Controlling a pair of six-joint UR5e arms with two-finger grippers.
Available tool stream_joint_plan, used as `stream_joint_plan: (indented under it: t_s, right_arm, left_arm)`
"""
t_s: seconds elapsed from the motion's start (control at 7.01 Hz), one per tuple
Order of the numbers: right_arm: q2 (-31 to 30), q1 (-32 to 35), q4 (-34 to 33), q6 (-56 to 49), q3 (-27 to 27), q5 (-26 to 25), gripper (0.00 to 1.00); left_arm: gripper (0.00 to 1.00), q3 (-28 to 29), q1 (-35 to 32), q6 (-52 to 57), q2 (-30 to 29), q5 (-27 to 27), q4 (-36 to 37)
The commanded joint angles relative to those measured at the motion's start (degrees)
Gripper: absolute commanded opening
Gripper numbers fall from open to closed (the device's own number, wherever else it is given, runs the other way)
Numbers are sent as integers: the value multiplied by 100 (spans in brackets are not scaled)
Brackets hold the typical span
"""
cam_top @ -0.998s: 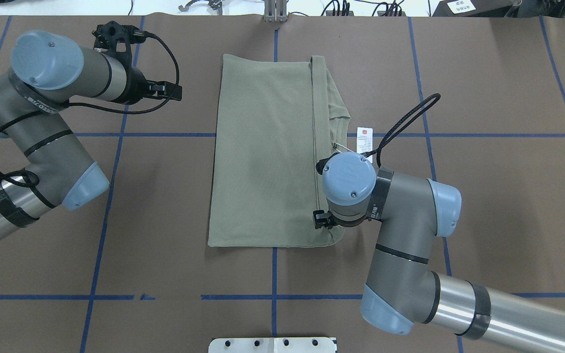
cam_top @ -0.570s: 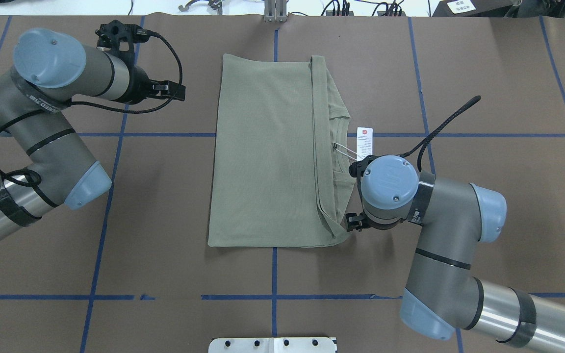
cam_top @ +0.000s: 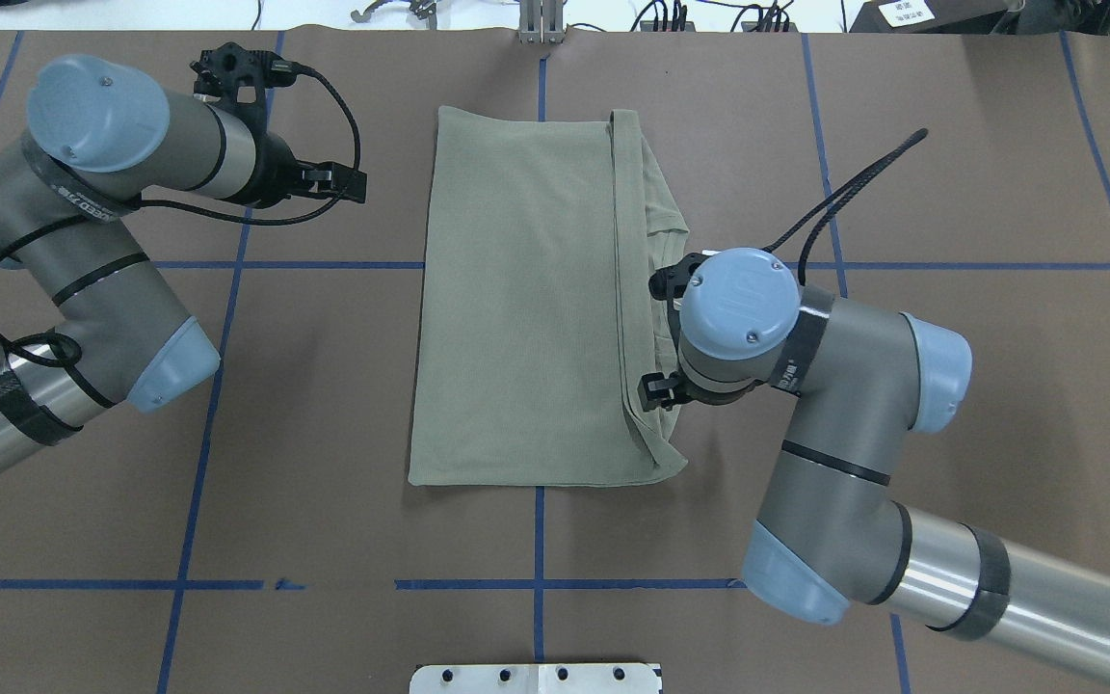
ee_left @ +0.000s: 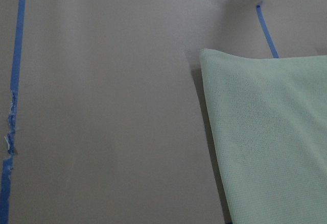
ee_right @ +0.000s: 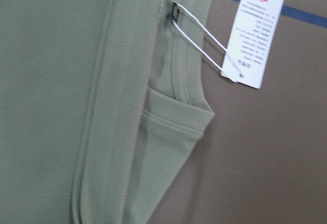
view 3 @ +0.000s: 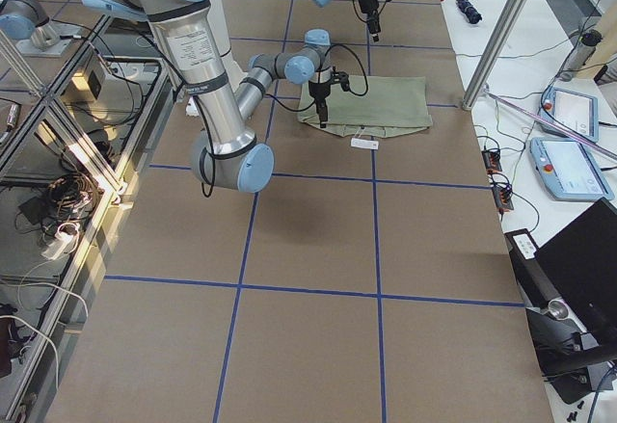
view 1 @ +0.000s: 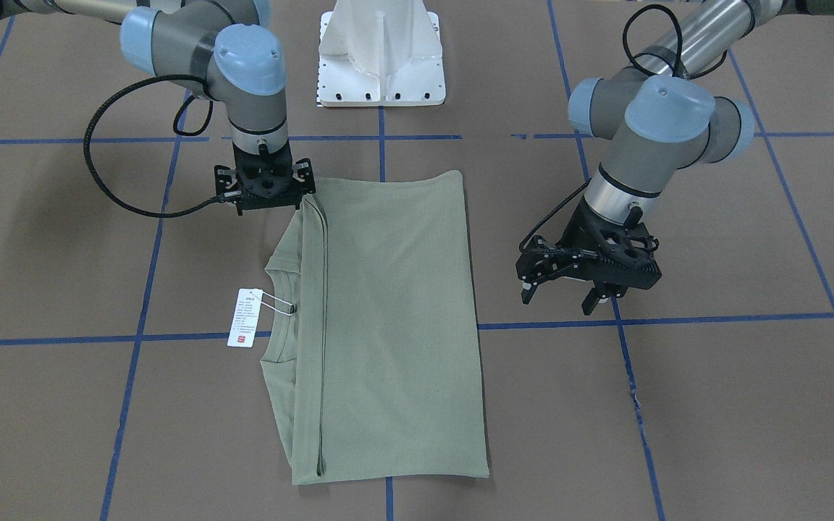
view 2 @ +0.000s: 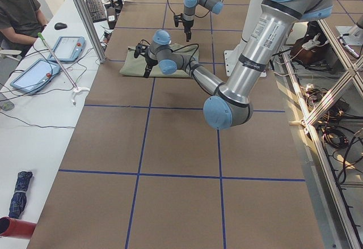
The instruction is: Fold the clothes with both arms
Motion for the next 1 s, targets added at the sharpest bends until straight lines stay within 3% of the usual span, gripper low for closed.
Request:
stream_joint_plan:
  t_s: [0.0, 0.86]
  right_arm:
    - [380, -71, 342, -14, -661, 11, 100]
    - [143, -203, 406, -40, -742, 46, 100]
  left_arm:
    - [100, 8, -8, 18, 3, -1, -2]
    - [100, 25, 1, -9, -32, -1, -11]
